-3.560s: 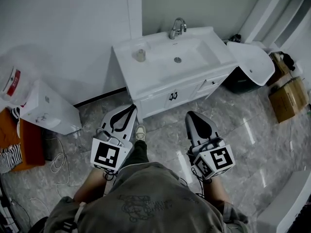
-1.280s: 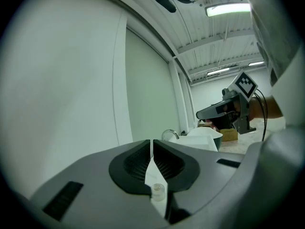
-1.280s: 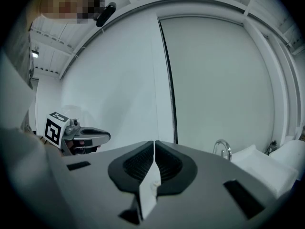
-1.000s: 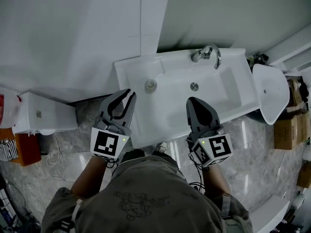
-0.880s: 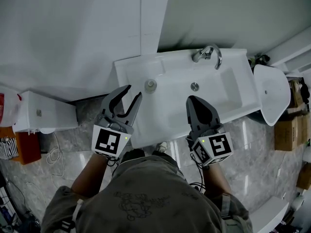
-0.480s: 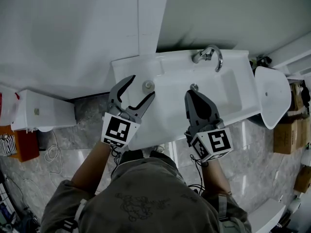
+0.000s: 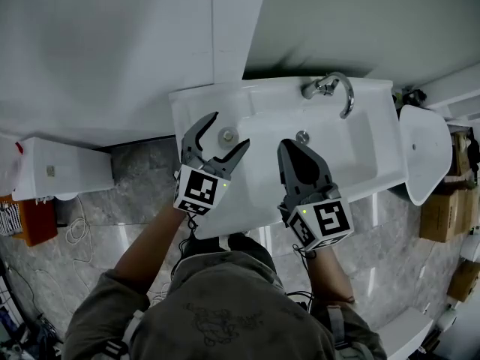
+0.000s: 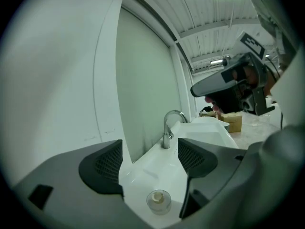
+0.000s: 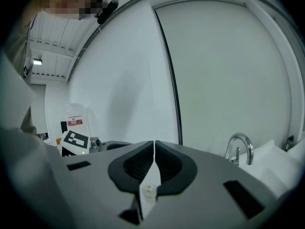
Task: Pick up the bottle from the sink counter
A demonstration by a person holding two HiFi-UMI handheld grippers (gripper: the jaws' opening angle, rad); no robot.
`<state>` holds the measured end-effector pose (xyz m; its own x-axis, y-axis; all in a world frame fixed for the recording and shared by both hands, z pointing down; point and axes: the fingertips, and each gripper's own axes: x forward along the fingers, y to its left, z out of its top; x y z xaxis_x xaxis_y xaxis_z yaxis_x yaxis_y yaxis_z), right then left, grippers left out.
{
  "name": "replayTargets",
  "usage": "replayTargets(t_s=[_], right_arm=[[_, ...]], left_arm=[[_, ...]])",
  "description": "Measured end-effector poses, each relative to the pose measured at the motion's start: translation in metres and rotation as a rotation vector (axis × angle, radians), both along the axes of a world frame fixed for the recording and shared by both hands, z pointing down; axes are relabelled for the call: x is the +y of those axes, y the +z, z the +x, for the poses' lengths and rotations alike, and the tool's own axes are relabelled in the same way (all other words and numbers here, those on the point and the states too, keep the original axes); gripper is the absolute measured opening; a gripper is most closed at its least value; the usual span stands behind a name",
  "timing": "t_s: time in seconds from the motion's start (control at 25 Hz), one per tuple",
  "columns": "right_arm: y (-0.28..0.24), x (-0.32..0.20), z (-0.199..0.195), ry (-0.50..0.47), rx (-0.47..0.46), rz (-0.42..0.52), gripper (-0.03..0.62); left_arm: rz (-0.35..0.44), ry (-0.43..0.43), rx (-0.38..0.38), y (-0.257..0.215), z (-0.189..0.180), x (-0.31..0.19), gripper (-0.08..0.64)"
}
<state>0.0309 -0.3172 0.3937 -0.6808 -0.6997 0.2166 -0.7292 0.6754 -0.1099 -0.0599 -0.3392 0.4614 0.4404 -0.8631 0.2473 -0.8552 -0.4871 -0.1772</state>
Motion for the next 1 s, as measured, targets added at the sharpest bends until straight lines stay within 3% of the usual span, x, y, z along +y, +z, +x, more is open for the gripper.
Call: replayTargets(t_s=[0.32, 1.0], right_arm=[[0.041, -0.023, -0.005, 0.019, 0.011, -0.064, 0.031], [0.133, -0.045, -0.007, 0.055, 0.047, -0.184, 0.031]], left_arm=[[-0.088, 0.006, -0.027, 0.066, 0.004, -0.024, 0.343], [-0.28, 0.035, -0.01, 0.188, 0.012, -0.047, 0.344]])
